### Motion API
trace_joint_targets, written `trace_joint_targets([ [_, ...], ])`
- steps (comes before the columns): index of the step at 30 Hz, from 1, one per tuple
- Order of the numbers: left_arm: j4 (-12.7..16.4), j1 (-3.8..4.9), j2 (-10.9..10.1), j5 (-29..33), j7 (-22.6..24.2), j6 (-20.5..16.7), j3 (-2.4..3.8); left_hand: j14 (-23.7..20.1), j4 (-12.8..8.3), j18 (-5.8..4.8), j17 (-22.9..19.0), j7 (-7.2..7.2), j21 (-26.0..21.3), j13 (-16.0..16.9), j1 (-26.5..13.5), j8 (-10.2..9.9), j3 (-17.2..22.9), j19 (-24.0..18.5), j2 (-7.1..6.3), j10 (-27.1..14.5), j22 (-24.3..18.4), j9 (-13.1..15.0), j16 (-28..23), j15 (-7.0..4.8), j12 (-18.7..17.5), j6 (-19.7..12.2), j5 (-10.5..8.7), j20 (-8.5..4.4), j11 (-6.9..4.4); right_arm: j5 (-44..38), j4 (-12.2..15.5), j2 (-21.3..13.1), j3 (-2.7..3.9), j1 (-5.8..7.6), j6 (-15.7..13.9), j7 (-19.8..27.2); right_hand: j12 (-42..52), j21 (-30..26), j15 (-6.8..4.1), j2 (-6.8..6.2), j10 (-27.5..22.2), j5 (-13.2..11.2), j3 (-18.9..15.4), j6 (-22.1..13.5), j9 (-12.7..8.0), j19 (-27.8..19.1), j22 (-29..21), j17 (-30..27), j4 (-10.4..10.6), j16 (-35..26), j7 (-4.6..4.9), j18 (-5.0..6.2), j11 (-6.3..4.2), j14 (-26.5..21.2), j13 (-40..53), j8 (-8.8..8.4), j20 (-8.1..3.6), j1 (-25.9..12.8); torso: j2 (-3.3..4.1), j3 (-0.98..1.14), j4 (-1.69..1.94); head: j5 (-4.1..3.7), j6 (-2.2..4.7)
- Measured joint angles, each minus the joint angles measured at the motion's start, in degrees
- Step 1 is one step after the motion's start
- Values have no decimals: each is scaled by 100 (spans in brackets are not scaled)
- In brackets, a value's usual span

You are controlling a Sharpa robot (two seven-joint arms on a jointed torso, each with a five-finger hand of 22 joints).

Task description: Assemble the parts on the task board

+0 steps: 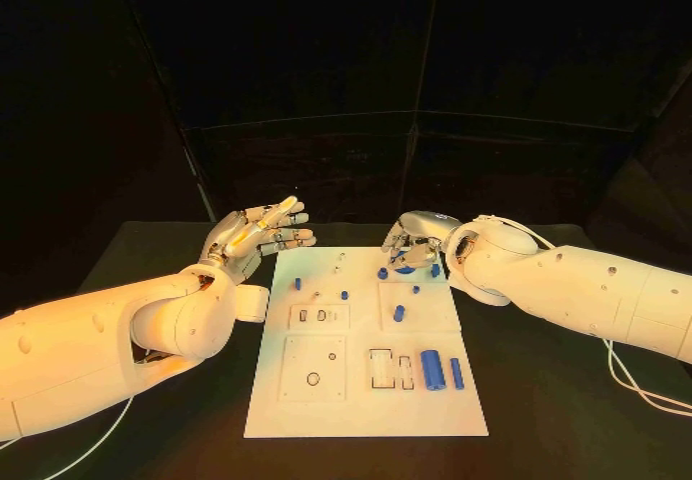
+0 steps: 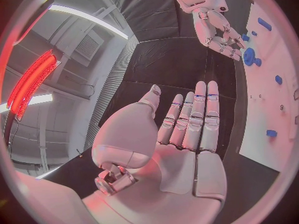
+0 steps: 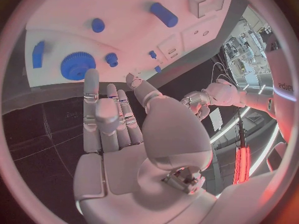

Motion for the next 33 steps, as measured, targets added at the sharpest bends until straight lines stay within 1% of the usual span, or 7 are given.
trace_joint_targets([
  [9,58,0,-18,19,-24,64,1,41,0,-1,0,1,0,0,0,-23,0,19,0,0,-7,-6,-22,1,0,-42,0,-19,0,-571,85,47,2,14,191,-331,57,153,0,0,-9,0,-64,-71,0,0,66,455,64,391,-71,0,-10,0,20,-28,0,0,110,-13,0,-7,2],
  [13,75,1,-19,24,-35,75,2,41,0,-1,-1,1,0,1,0,-23,0,19,0,0,-7,-6,-22,1,-26,-42,0,-18,0,-659,71,62,3,23,267,-412,82,155,0,-23,-9,0,-80,-92,0,0,74,532,81,450,-50,-1,-9,0,20,-28,-1,23,150,-18,12,-7,8],
  [20,90,2,-39,29,-49,84,2,40,0,-2,-1,1,0,1,0,-23,0,19,0,0,-11,-5,-22,1,-31,-42,0,-18,0,-764,34,113,3,33,356,-511,107,205,0,-23,-7,0,-80,-92,1,0,93,646,81,547,-50,-1,-11,0,26,-28,-1,23,198,-24,43,-15,4],
  [25,92,2,-41,31,-63,93,2,40,0,-2,-1,-30,0,1,0,-46,0,40,0,-22,-22,-12,-43,1,-52,-113,0,2,22,-801,-13,156,3,37,366,-520,134,243,0,1,25,0,-80,-92,0,-1,110,692,81,582,-50,-1,-43,-1,26,-28,-1,47,219,-29,54,-16,11],
  [26,90,2,-40,31,-66,95,1,40,0,-1,-1,-30,0,1,0,-46,0,40,0,-22,-23,-12,-43,1,-52,-113,0,2,22,-805,-19,163,3,38,369,-520,156,243,0,12,37,0,-80,-91,1,0,116,703,81,607,-50,12,-54,-1,26,-28,-1,58,222,-30,55,-16,11],
  [27,88,3,-40,31,-70,98,1,40,0,-2,-1,-9,-3,1,0,-71,0,40,0,-22,-23,-12,-43,1,-52,-135,0,2,22,-808,-27,173,4,40,374,-520,172,254,0,27,54,0,-80,-91,1,-1,119,721,80,631,-50,89,-71,-1,28,-28,-1,73,226,-31,57,-15,11],
  [33,94,15,-42,33,-90,109,1,40,-16,-2,-1,-30,-24,1,0,-71,-16,59,0,-42,-30,-11,-43,1,-74,-154,0,-16,42,-823,-89,227,5,46,418,-514,201,305,-21,16,111,0,-33,-111,1,-1,145,808,34,697,-69,90,-86,20,32,-28,-1,169,250,-31,58,23,3],
])
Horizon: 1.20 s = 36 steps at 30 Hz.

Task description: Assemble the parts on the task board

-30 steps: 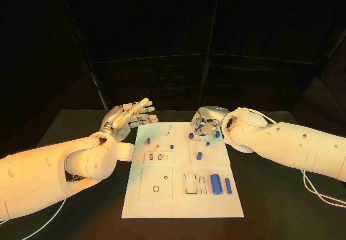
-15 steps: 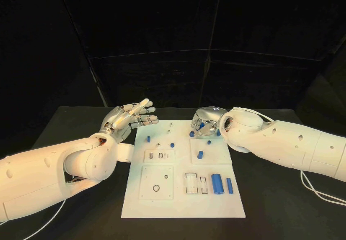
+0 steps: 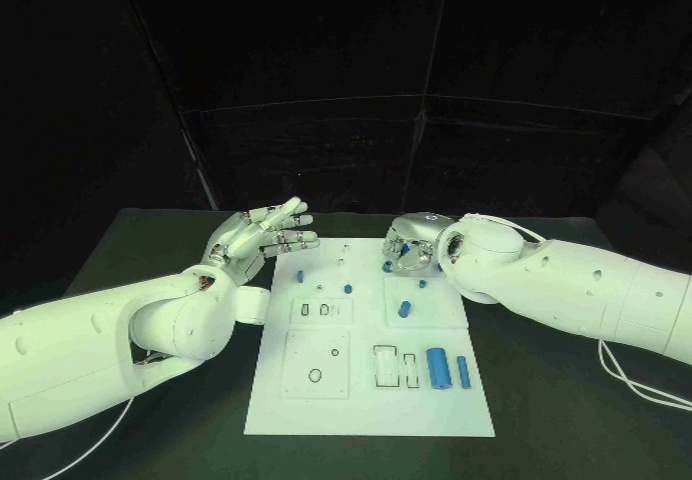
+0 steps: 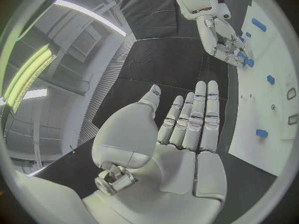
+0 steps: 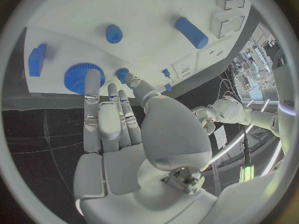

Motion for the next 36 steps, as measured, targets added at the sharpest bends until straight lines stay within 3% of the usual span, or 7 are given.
trace_joint_targets([
  [22,-6,26,21,5,-43,15,1,21,0,-1,-1,0,0,0,0,-18,0,0,0,0,-5,1,-22,21,0,0,0,0,0,-18,-213,192,2,5,287,58,83,98,0,66,109,0,120,49,3,-22,54,111,14,111,-34,-1,-25,-1,-1,0,-22,64,51,4,9,-11,-38],
  [26,-4,30,21,5,-47,16,1,20,0,-1,-1,0,0,0,0,-18,0,0,0,0,-10,1,-22,21,0,0,0,0,0,-20,-252,221,8,13,322,76,84,138,0,69,161,0,165,179,20,-42,74,150,27,145,-28,-1,-35,-1,-2,34,-42,67,62,4,12,-12,-48],
  [30,-5,33,23,6,-49,17,1,20,0,-1,-1,0,0,1,0,-18,0,0,0,0,-11,1,-22,21,0,0,0,0,0,-23,-270,239,9,16,332,98,147,183,-23,151,236,0,239,345,37,-42,96,187,35,180,-31,-1,-46,-20,-4,102,-42,89,64,4,14,-16,-59],
  [36,-11,34,30,6,-54,19,1,20,0,-1,-1,0,0,1,0,-18,1,0,0,0,-11,1,-22,21,0,1,0,0,0,-17,-262,232,1,5,228,156,237,299,-93,280,448,-308,474,624,44,-62,156,335,35,306,-79,-1,-118,8,12,203,-62,159,64,4,15,-15,-68],
])
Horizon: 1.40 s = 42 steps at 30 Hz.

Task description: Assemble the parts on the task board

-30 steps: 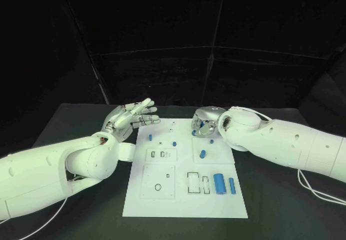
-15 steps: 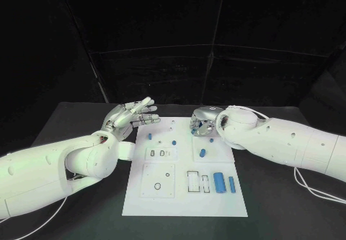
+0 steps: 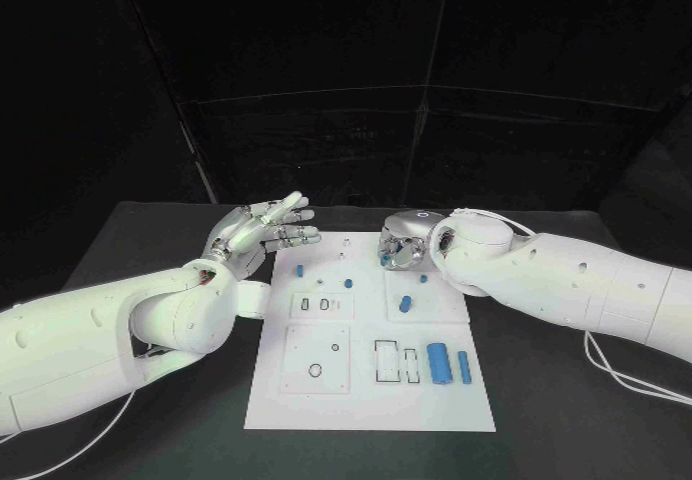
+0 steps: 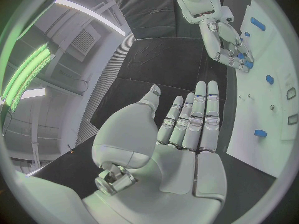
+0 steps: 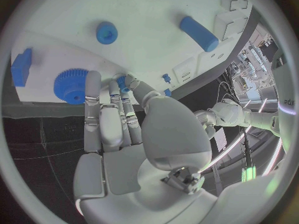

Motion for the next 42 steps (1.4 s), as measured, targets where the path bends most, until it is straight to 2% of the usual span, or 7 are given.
trace_joint_targets([
  [3,-3,0,0,0,-2,0,0,0,0,0,0,0,-22,0,22,0,0,0,22,0,0,0,0,0,0,0,0,0,0,26,44,-36,-1,-3,-183,50,44,89,-32,33,62,-17,119,102,0,2,45,-17,-6,10,-30,0,-20,-9,18,18,-2,12,1,-1,1,6,1],
  [5,-5,1,-1,0,-4,1,0,0,0,0,0,0,-22,0,22,0,0,20,22,0,0,0,0,0,0,0,0,20,0,47,85,-60,-1,-3,-332,88,69,152,-62,48,93,-40,174,146,0,42,73,-24,-15,10,-36,-1,11,-20,32,49,-42,27,2,-2,1,9,15],
  [10,-8,2,-6,1,-8,1,0,14,0,-1,0,-1,-22,0,22,0,0,20,22,0,-5,-1,0,-14,-29,-41,0,20,0,138,192,-68,1,-3,-732,195,78,183,-62,56,92,-49,208,164,1,42,98,-20,-15,10,-37,-1,10,-20,48,73,-42,34,3,-7,1,21,58],
  [16,-19,4,-4,2,-10,0,0,20,0,-1,0,-1,-22,0,22,0,0,20,22,-21,-10,-5,0,-20,-29,-41,0,20,21,225,79,124,4,-2,-1032,227,78,238,-62,56,92,-93,208,167,1,42,114,-40,-15,10,-39,-1,10,-20,58,74,-42,35,15,-6,8,38,102],
  [25,-42,22,17,3,-8,-2,-1,20,0,-1,0,-1,-22,0,22,0,0,36,22,-21,-10,-5,0,-21,-29,-41,0,5,21,251,-317,568,8,0,-1263,191,77,238,-61,55,92,-114,239,166,1,41,123,-31,17,32,-39,-1,10,-20,58,68,-41,35,34,-5,25,46,121],
  [33,-37,49,37,3,-6,-2,-1,20,0,-2,0,-1,-22,0,22,0,0,36,22,-21,-9,-4,0,-20,-29,-41,0,5,21,247,-678,902,10,11,-1325,168,73,262,-61,70,92,-129,293,163,1,41,135,-16,41,32,-39,-1,10,-20,50,49,-41,18,63,-12,51,55,129],
  [42,-30,77,43,4,-6,-2,0,20,0,-2,0,-1,-22,0,45,0,0,36,45,-21,-15,-4,0,-20,-29,-41,0,5,21,242,-898,1059,11,23,-1320,127,73,262,-61,59,92,-148,294,160,1,41,140,-16,41,56,-39,-1,10,-20,50,32,-41,-36,85,-16,54,78,140],
])
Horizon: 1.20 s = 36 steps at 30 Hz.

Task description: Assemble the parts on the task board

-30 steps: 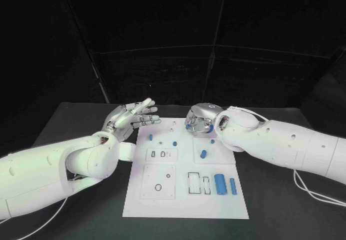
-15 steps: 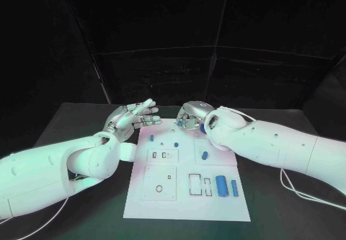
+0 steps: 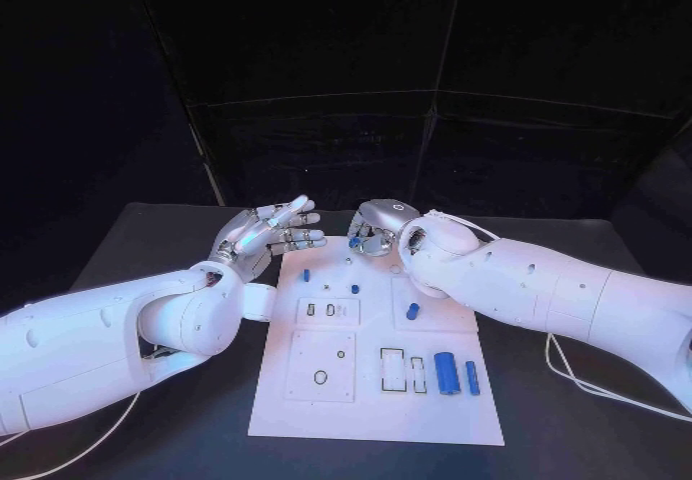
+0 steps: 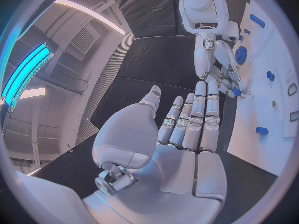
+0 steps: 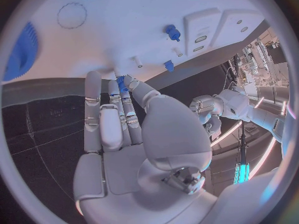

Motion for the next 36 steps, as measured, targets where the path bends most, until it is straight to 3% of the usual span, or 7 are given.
trace_joint_targets([
  [11,-8,14,10,0,0,0,0,0,0,0,0,0,0,0,0,0,0,0,0,0,1,1,0,0,0,0,0,0,0,-52,-219,139,3,29,132,-113,-1,0,0,-23,11,-12,39,-10,2,0,5,7,39,0,-5,0,-12,0,-9,-44,0,-22,12,-4,8,-3,-24],
  [36,-17,23,26,2,-9,0,-1,0,0,0,0,0,-23,0,0,-23,0,0,0,0,-4,1,-23,0,0,0,0,0,0,-138,-247,181,27,66,341,-222,-30,21,0,-69,19,-34,70,-80,6,0,4,6,71,0,4,0,-18,0,-2,-52,0,-68,20,-4,0,24,-64],
])
